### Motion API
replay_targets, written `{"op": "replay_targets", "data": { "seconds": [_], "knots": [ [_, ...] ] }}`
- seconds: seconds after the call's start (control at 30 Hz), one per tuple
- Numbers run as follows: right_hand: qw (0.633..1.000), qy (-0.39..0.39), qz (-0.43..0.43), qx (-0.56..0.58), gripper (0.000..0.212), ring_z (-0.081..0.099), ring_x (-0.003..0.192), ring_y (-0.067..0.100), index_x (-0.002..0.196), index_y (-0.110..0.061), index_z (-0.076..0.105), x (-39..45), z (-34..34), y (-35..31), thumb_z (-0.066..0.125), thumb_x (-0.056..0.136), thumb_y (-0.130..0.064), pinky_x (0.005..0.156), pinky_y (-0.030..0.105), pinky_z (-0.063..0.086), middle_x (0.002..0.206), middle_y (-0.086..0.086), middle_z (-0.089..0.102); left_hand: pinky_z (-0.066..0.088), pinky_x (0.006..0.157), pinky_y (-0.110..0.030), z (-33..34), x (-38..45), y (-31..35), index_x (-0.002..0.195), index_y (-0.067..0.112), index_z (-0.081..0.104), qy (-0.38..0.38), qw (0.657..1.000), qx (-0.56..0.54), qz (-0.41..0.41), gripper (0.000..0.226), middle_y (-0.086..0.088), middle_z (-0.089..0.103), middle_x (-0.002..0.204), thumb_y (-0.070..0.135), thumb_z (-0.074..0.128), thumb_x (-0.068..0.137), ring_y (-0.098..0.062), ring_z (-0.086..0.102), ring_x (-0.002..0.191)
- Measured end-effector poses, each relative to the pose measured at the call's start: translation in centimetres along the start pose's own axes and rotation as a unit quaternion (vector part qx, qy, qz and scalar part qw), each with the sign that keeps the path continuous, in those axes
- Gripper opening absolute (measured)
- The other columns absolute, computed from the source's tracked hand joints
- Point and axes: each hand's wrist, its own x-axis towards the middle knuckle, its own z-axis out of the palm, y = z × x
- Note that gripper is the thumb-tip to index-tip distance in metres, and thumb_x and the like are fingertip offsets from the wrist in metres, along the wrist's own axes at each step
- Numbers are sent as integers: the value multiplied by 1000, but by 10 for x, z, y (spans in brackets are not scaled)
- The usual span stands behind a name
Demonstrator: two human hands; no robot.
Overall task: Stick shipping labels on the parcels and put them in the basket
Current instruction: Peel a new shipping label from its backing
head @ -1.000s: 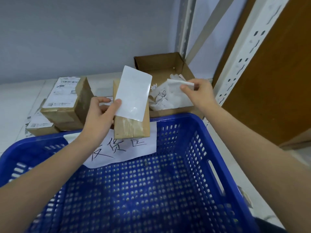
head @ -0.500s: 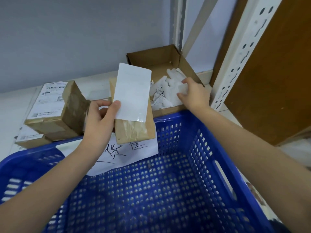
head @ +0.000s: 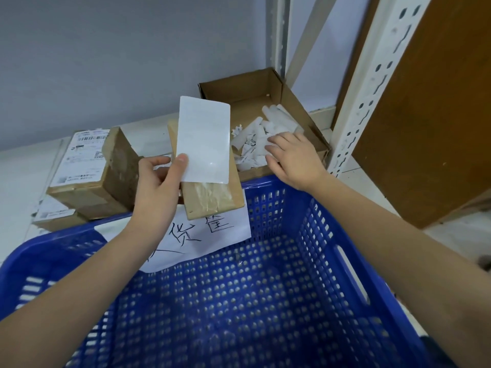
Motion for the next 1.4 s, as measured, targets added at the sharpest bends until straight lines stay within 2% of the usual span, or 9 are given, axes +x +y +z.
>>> {"op": "replay_targets", "data": {
  "seconds": [0.13, 0.27, 0.37, 0.53, 0.67, 0.9, 1.07, 1.23, 1.4],
  "knots": [
    [988, -114, 98, 31, 73, 47, 128, 24, 131, -9, 56, 9, -5, -1, 11, 94, -52, 114, 39, 14, 135, 11, 56, 48, 50, -12, -4, 0, -4, 117, 11, 41, -2, 1000, 3, 5, 31, 7, 57, 87, 33, 51, 98, 11, 56, 55],
    [968, -180, 115, 133, 62, 12, 147, 24, 147, -12, 34, 19, -13, 5, 15, 102, -50, 117, 38, 6, 158, 11, 19, 48, 50, -11, -7, 0, -8, 116, 11, 41, 2, 1000, 3, 2, 28, 7, 56, 89, 31, 50, 98, 13, 57, 56],
    [973, -156, 104, 132, 62, 1, 148, 21, 152, -14, 20, 22, -19, 13, 18, 101, -49, 118, 39, 4, 161, 8, 6, 49, 50, -11, -8, 0, -7, 116, 12, 41, -1, 1000, 1, 1, 29, 9, 56, 91, 32, 51, 98, 14, 57, 58],
    [992, -78, 78, 56, 58, 11, 147, 21, 153, -14, 15, 20, -33, 13, 25, 103, -41, 117, 38, 13, 159, 8, 16, 47, 48, -11, -10, -4, 0, 114, 11, 44, -4, 1000, -9, 9, 27, 7, 58, 91, 31, 52, 97, 12, 58, 58],
    [976, -44, 149, 153, 49, 29, 139, 27, 144, -8, 36, 23, -53, -19, 28, 103, -34, 110, 39, 26, 150, 14, 35, 47, 47, -12, -15, -13, 5, 113, 8, 46, -8, 1000, -19, 6, 29, 5, 59, 91, 29, 55, 96, 10, 59, 57],
    [853, -111, 242, 449, 42, 44, 127, 29, 137, -1, 39, 2, -87, -114, 27, 105, -25, 102, 36, 33, 138, 17, 48, 47, 48, -13, -40, -33, 16, 115, 9, 46, -5, 999, -25, -27, 31, 6, 57, 89, 34, 53, 97, -4, 58, 71],
    [760, -138, 283, 569, 40, 50, 120, 18, 139, -12, 41, -21, -112, -151, 33, 104, -29, 104, 41, 41, 136, 5, 48, 53, 81, -33, -69, -45, 13, 115, 16, 53, 3, 998, -28, -58, 31, 1, 63, 109, 39, 56, 94, -14, 62, 92],
    [572, -138, 355, 727, 15, 62, 108, 18, 109, -24, 56, -37, -138, -179, 55, 95, -30, 90, 38, 55, 113, -1, 63, 53, 72, -27, -97, -71, -1, 112, 19, 58, -21, 995, -19, -97, 30, 0, 63, 108, 42, 58, 93, -14, 63, 88],
    [584, -194, 301, 728, 45, 60, 114, 16, 135, -26, 48, -58, -153, -204, 60, 92, -23, 85, 33, 55, 125, 1, 62, 50, 54, -19, -124, -102, -1, 115, 20, 61, -42, 989, -45, -134, 33, 1, 68, 103, 44, 56, 93, -9, 66, 73]
  ]
}}
